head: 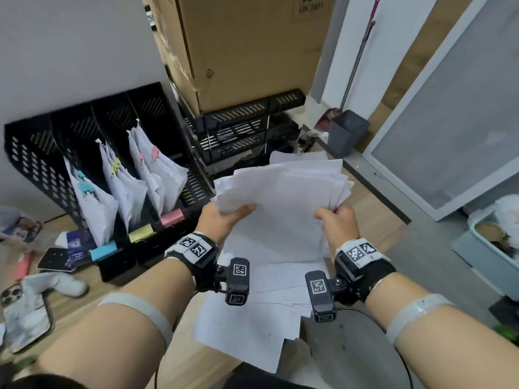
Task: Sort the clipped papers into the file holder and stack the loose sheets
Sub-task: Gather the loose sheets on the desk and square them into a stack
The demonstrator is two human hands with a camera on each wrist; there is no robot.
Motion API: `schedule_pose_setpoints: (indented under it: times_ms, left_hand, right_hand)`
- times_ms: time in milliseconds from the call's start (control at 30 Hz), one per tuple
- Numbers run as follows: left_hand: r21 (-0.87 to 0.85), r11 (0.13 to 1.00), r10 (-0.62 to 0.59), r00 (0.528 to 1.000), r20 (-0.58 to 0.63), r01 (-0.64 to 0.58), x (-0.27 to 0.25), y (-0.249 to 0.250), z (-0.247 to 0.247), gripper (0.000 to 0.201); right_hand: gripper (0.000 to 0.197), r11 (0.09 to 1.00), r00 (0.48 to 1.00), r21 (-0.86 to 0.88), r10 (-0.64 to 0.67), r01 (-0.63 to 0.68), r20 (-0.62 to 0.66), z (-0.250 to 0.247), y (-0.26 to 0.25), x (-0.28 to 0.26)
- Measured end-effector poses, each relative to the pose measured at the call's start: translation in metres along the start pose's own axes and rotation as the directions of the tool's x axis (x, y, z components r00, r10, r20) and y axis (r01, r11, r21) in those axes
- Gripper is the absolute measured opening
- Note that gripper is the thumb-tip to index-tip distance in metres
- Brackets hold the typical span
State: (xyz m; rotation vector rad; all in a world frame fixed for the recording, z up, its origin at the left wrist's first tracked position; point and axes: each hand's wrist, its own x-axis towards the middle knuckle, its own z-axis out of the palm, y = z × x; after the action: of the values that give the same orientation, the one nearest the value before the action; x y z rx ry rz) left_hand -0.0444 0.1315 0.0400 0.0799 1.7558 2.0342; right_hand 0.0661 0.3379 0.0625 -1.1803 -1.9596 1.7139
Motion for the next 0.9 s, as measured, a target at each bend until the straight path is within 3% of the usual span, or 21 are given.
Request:
schedule_pose_setpoints:
  times_ms: [100, 233, 300, 367, 433, 500, 633, 800, 900]
  left_hand:
    - [-0.086, 0.994, -0.061, 0.997, 0.038, 0.064, -0.001, 0.001, 0.010, 0.036]
    - [-0.179, 0.982, -0.053, 0.997, 0.061, 0.063, 0.001, 0.013, 0.022, 0.050]
    - [-0.203, 0.978, -0.021, 0.996, 0.090, 0.039, 0.006, 0.023, 0.023, 0.044]
    - [-0.183, 0.983, -0.013, 0.997, 0.073, 0.026, 0.009, 0.024, 0.022, 0.037]
    - [-0.076, 0.997, -0.007, 0.999, 0.043, 0.010, 0.010, 0.018, 0.023, 0.046]
    - [0.028, 1.000, -0.014, 0.999, 0.034, 0.013, 0.011, 0.009, 0.025, 0.058]
    - [0.007, 1.000, -0.003, 0.999, -0.053, 0.003, 0.015, 0.001, 0.032, 0.073]
    - [0.040, 0.999, -0.001, 1.000, -0.003, 0.001, 0.022, -0.004, 0.033, 0.075]
    - [0.041, 0.997, -0.069, 0.997, 0.034, 0.068, 0.028, -0.009, 0.030, 0.071]
  right_hand:
    - [0.028, 0.994, 0.996, 0.061, 0.088, -0.086, -0.022, -0.002, 0.000, 0.001]
    - [0.050, 0.985, 0.989, 0.103, 0.141, -0.137, -0.034, 0.001, -0.005, 0.005]
    - [0.044, 0.987, 0.992, 0.116, 0.115, -0.110, -0.042, -0.003, -0.016, 0.009]
    - [0.015, 0.996, 0.998, 0.082, 0.050, -0.047, -0.045, -0.007, -0.022, 0.011]
    - [0.005, 1.000, 0.999, 0.014, 0.028, -0.028, -0.034, -0.010, -0.017, 0.009]
    - [0.019, 0.999, 0.999, -0.016, 0.051, -0.051, -0.007, -0.012, -0.008, 0.009]
    - [0.039, 0.996, 0.996, -0.011, 0.088, -0.088, 0.018, -0.009, 0.001, 0.012]
    - [0.035, 0.990, 0.992, 0.070, 0.119, -0.121, 0.038, -0.004, 0.008, 0.012]
    - [0.035, 0.981, 0.981, 0.047, 0.188, -0.190, 0.041, -0.006, 0.015, 0.020]
